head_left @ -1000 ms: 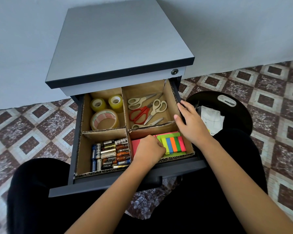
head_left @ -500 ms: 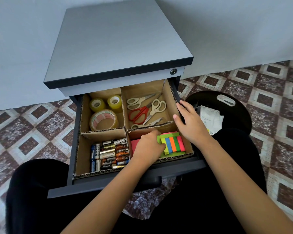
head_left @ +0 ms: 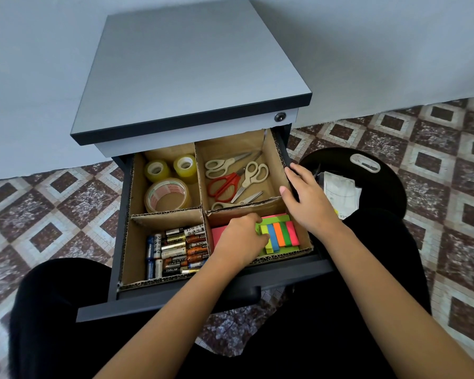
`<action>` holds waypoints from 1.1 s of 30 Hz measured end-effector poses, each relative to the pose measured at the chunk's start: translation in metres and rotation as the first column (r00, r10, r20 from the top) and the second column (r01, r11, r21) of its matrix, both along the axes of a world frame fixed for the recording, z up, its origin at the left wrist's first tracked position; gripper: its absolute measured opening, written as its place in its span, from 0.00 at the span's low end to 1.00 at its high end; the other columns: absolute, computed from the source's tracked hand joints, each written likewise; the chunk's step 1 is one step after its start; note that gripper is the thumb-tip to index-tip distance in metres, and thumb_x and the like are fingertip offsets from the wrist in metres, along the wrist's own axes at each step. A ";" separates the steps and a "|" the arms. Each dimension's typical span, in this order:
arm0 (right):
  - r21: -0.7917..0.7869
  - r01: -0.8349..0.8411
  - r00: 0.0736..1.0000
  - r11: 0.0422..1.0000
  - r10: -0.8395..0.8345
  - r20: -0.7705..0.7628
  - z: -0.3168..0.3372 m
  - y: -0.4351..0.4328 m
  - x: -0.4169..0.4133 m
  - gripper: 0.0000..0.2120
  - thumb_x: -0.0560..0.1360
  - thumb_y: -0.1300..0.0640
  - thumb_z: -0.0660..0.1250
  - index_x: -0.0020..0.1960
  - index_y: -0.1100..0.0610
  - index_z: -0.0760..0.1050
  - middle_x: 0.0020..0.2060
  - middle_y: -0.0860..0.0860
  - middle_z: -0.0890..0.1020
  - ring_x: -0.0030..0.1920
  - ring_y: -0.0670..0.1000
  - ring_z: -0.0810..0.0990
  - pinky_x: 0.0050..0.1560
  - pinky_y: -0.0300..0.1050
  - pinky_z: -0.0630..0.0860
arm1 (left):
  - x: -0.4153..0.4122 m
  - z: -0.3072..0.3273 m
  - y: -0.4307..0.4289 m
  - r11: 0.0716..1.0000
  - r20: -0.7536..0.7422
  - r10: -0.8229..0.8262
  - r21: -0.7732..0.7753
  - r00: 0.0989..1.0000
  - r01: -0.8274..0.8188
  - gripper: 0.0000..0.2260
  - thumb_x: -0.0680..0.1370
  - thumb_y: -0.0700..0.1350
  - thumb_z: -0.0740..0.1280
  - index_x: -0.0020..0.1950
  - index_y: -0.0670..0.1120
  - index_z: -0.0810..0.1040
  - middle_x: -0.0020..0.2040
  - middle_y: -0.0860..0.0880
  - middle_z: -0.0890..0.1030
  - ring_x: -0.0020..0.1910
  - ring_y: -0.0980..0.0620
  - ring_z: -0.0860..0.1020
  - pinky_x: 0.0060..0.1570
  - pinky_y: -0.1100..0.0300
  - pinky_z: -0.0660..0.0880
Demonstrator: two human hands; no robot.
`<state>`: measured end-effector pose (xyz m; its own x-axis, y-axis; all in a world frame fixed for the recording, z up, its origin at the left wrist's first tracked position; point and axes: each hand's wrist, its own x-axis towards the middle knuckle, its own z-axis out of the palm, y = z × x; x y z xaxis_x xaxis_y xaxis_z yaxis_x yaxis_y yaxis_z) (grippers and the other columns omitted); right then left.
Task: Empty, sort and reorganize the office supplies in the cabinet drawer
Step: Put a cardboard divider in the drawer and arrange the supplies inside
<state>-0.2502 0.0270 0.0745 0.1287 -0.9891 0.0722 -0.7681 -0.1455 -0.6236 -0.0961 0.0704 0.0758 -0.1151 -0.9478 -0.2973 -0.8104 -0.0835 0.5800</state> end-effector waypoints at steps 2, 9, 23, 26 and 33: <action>-0.002 -0.001 1.000 1.000 0.001 -0.001 0.000 0.000 0.000 0.24 0.81 0.54 0.57 0.74 0.59 0.60 0.75 0.50 0.58 0.74 0.49 0.57 0.71 0.42 0.55 | 0.003 0.003 -0.002 0.996 0.049 -0.085 -0.001 0.995 0.086 0.22 0.75 0.49 0.68 0.68 0.46 0.71 0.58 0.44 0.78 0.56 0.48 0.76 0.49 0.63 0.69; 0.002 0.002 1.000 1.000 -0.002 0.003 0.000 0.000 0.000 0.24 0.81 0.54 0.57 0.75 0.59 0.60 0.75 0.49 0.58 0.74 0.48 0.57 0.71 0.42 0.55 | 0.012 0.009 -0.003 0.954 0.103 -0.295 0.080 0.950 0.288 0.26 0.73 0.54 0.70 0.67 0.44 0.68 0.57 0.45 0.78 0.57 0.47 0.75 0.49 0.63 0.68; -0.005 0.005 1.000 1.000 -0.005 0.001 0.000 0.000 0.000 0.24 0.81 0.54 0.57 0.75 0.59 0.60 0.75 0.50 0.58 0.74 0.49 0.57 0.71 0.41 0.55 | 0.005 0.008 -0.005 0.927 0.239 -0.374 0.068 0.896 0.369 0.23 0.75 0.52 0.67 0.65 0.44 0.65 0.56 0.42 0.75 0.55 0.42 0.76 0.49 0.51 0.74; 0.000 0.007 1.000 1.000 -0.007 0.006 0.000 0.000 0.000 0.24 0.81 0.54 0.57 0.75 0.59 0.60 0.75 0.49 0.58 0.74 0.48 0.56 0.71 0.42 0.55 | 0.006 0.007 -0.006 0.929 0.237 -0.369 0.055 0.899 0.366 0.22 0.76 0.52 0.67 0.64 0.44 0.66 0.56 0.43 0.76 0.55 0.42 0.76 0.49 0.51 0.74; -0.004 0.006 1.000 1.000 -0.006 0.014 -0.001 0.000 0.000 0.23 0.81 0.55 0.57 0.74 0.59 0.60 0.75 0.50 0.59 0.74 0.49 0.57 0.72 0.43 0.55 | 0.005 0.005 -0.006 0.933 0.227 -0.358 0.058 0.905 0.355 0.21 0.75 0.52 0.67 0.63 0.44 0.66 0.57 0.43 0.76 0.55 0.43 0.76 0.49 0.50 0.75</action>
<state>-0.2498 0.0266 0.0738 0.1218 -0.9895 0.0780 -0.7602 -0.1435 -0.6336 -0.0911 0.0648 0.0810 -0.3712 -0.8515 -0.3704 -0.8985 0.2287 0.3748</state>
